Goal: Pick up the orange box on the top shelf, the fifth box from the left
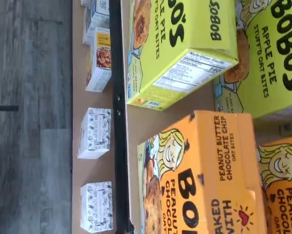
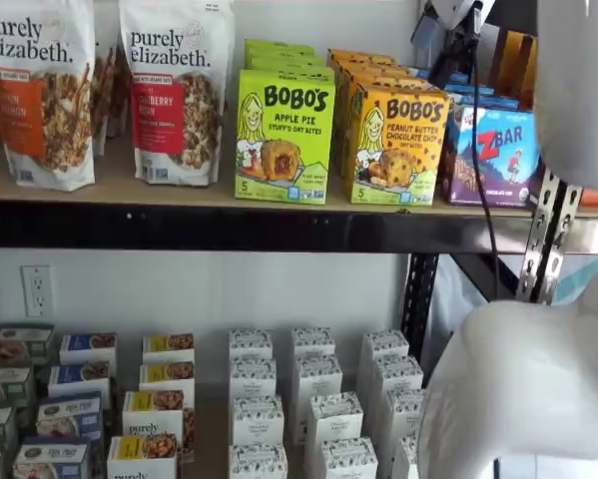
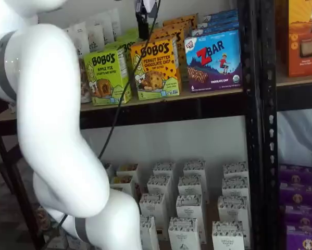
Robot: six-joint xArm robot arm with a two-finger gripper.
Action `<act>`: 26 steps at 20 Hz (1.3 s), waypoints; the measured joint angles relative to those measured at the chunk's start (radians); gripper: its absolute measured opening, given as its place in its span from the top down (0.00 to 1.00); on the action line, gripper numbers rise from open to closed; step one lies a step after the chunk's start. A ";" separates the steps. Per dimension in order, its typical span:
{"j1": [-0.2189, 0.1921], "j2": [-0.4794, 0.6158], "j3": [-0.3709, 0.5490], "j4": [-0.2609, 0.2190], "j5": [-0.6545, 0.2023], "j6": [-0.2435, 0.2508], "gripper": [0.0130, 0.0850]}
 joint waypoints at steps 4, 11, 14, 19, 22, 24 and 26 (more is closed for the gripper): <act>0.010 0.031 -0.028 -0.021 0.011 0.002 0.00; 0.038 0.094 -0.093 -0.066 0.061 0.018 0.00; 0.053 0.119 -0.114 -0.085 0.071 0.028 0.00; 0.083 0.155 -0.136 -0.121 0.072 0.044 0.00; 0.097 0.187 -0.166 -0.140 0.101 0.053 0.00; 0.105 0.204 -0.178 -0.147 0.110 0.059 0.00; 0.114 0.216 -0.181 -0.151 0.108 0.066 0.00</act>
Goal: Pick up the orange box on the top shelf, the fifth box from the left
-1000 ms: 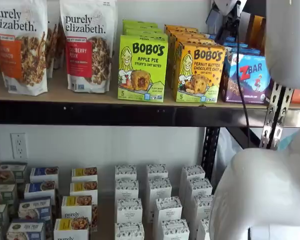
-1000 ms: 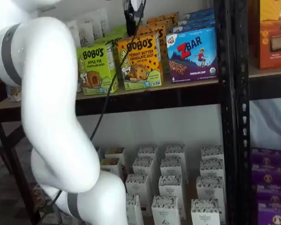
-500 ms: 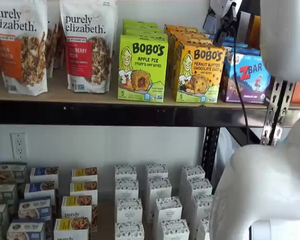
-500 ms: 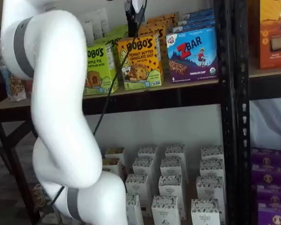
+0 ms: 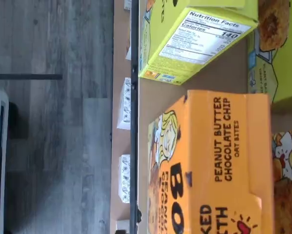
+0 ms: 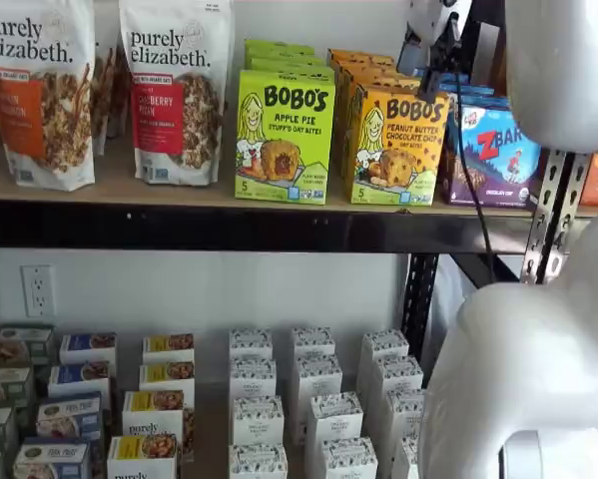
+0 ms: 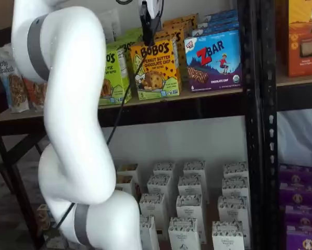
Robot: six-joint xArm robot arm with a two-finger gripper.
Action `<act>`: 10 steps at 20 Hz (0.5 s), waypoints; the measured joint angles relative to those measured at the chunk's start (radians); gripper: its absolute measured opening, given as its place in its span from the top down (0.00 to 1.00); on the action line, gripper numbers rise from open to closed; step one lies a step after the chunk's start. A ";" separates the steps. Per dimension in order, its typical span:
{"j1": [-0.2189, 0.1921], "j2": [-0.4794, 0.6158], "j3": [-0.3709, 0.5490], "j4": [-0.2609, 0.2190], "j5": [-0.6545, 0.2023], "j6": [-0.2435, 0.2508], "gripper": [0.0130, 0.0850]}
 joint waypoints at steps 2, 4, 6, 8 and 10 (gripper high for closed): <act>0.011 0.013 -0.007 -0.009 0.003 0.007 0.00; 0.017 0.027 -0.018 -0.014 0.015 0.013 0.00; 0.022 0.039 -0.028 -0.015 0.027 0.018 0.00; 0.027 0.054 -0.042 -0.015 0.047 0.023 0.00; 0.031 0.067 -0.053 -0.013 0.063 0.027 0.00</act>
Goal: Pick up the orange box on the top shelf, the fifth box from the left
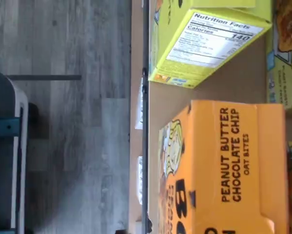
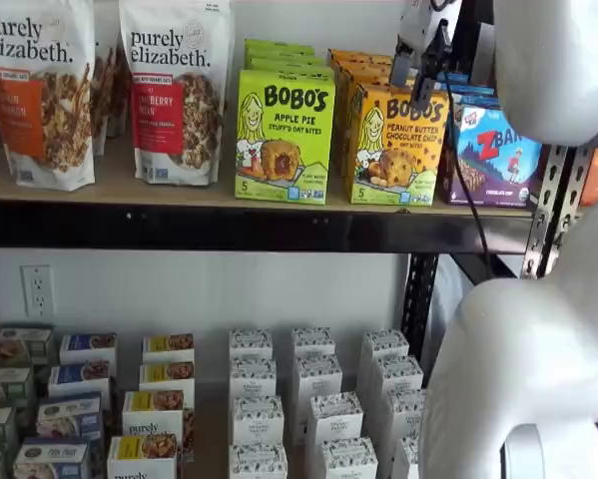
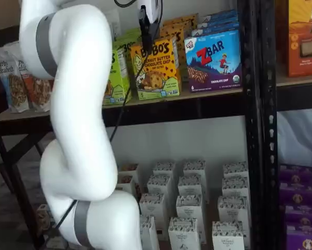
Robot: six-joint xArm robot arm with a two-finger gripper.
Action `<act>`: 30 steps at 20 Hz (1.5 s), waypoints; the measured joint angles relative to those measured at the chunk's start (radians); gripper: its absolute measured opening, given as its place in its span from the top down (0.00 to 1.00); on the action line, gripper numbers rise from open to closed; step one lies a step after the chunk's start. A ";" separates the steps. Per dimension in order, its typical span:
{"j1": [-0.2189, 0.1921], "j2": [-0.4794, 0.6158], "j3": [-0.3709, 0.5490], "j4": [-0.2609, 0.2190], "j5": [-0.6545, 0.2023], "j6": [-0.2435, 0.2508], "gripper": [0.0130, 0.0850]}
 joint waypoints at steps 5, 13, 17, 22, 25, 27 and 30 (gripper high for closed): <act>0.016 0.023 -0.009 -0.003 0.021 0.013 0.00; 0.043 0.027 0.025 -0.016 -0.009 0.032 0.00; 0.050 0.024 0.044 -0.015 -0.028 0.038 0.00; 0.058 0.018 0.066 -0.017 -0.053 0.044 0.00; 0.061 0.014 0.077 -0.019 -0.065 0.045 0.00; 0.061 0.011 0.082 -0.019 -0.072 0.045 0.00; 0.061 0.010 0.084 -0.018 -0.072 0.045 0.06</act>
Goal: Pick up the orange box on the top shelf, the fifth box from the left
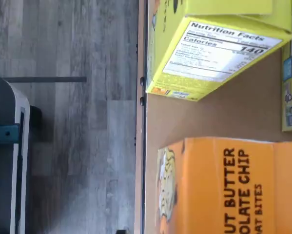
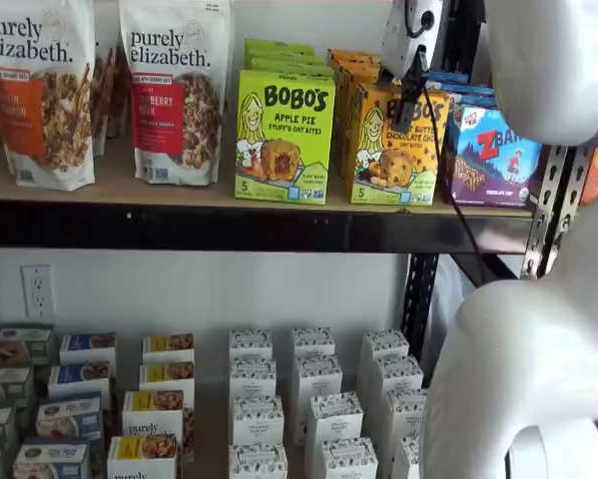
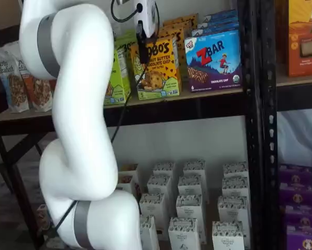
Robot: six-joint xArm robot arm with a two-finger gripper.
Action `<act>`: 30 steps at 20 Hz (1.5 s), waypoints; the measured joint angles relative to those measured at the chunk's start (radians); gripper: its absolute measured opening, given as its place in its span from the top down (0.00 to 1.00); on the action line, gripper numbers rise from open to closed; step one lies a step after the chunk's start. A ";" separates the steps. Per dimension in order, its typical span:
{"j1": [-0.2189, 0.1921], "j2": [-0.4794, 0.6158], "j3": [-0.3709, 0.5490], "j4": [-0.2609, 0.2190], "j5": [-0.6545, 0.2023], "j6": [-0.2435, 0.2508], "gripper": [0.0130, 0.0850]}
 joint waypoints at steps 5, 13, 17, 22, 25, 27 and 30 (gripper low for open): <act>-0.002 0.000 0.000 0.003 0.003 -0.001 0.22; 0.000 0.004 -0.008 0.005 0.009 0.001 0.33; 0.002 0.004 -0.007 0.004 0.007 0.003 0.33; 0.004 0.002 -0.003 0.005 0.001 0.005 0.33; 0.004 0.000 0.000 0.007 -0.004 0.005 0.39; 0.004 0.000 0.000 0.008 -0.002 0.005 0.44; 0.004 0.000 -0.001 0.008 -0.002 0.006 0.56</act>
